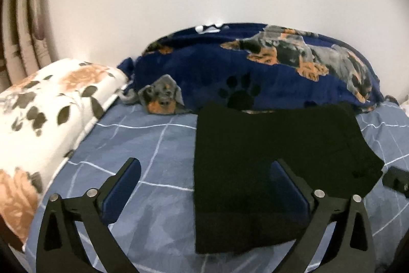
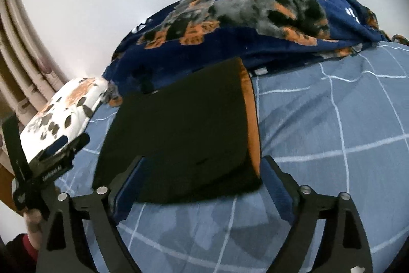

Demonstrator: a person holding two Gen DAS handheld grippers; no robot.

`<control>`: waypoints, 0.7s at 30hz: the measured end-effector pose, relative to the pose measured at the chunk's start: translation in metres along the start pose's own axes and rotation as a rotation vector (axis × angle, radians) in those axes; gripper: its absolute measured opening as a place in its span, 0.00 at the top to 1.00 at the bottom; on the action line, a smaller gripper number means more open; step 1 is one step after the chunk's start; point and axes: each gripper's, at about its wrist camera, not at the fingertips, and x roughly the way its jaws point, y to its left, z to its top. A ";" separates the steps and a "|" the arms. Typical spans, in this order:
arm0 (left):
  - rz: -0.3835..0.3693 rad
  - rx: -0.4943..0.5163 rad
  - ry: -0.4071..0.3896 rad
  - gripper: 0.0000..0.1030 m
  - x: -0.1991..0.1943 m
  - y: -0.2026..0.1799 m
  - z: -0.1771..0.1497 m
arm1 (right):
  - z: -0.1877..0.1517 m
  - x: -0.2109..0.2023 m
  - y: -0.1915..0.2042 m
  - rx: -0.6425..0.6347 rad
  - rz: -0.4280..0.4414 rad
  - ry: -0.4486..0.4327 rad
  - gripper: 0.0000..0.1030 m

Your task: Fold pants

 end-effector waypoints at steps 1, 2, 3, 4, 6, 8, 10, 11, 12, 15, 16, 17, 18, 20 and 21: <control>0.000 0.000 -0.010 0.01 -0.005 0.000 0.000 | -0.004 -0.005 0.002 0.007 0.009 0.006 0.13; 0.004 0.000 -0.026 0.00 -0.013 0.000 0.001 | -0.007 -0.009 0.004 0.013 0.015 0.010 0.13; 0.014 0.001 -0.038 0.00 -0.020 -0.001 0.001 | -0.011 -0.014 0.005 0.020 0.017 0.012 0.13; 0.023 0.003 -0.046 0.00 -0.027 -0.001 0.002 | -0.013 -0.019 0.007 0.025 0.019 0.013 0.13; 0.027 0.007 -0.063 0.00 -0.042 -0.002 0.004 | -0.017 -0.031 0.011 0.029 0.029 0.008 0.13; 0.028 0.006 -0.090 0.00 -0.058 -0.002 0.005 | -0.020 -0.041 0.016 0.025 0.035 -0.004 0.13; 0.032 0.007 -0.114 0.00 -0.072 -0.003 0.008 | -0.020 -0.055 0.022 0.012 0.034 -0.022 0.12; 0.034 0.011 -0.126 0.00 -0.082 -0.004 0.010 | -0.020 -0.061 0.024 0.008 0.035 -0.030 0.12; 0.040 0.012 -0.134 0.00 -0.088 -0.004 0.011 | -0.020 -0.069 0.027 0.003 0.037 -0.044 0.12; 0.049 0.016 -0.172 0.00 -0.114 -0.006 0.016 | -0.019 -0.088 0.034 -0.012 0.026 -0.071 0.12; 0.045 0.015 -0.186 0.00 -0.121 -0.007 0.017 | -0.018 -0.093 0.036 -0.020 0.026 -0.079 0.11; 0.039 0.012 -0.201 0.00 -0.130 -0.007 0.018 | -0.017 -0.099 0.038 -0.026 0.025 -0.090 0.11; 0.025 0.013 -0.211 0.00 -0.140 -0.008 0.019 | -0.017 -0.107 0.041 -0.035 0.026 -0.104 0.10; -0.006 0.022 -0.229 0.00 -0.156 -0.010 0.022 | -0.017 -0.117 0.044 -0.042 0.027 -0.121 0.10; -0.011 0.026 -0.234 0.00 -0.162 -0.011 0.022 | -0.018 -0.124 0.046 -0.043 0.033 -0.129 0.10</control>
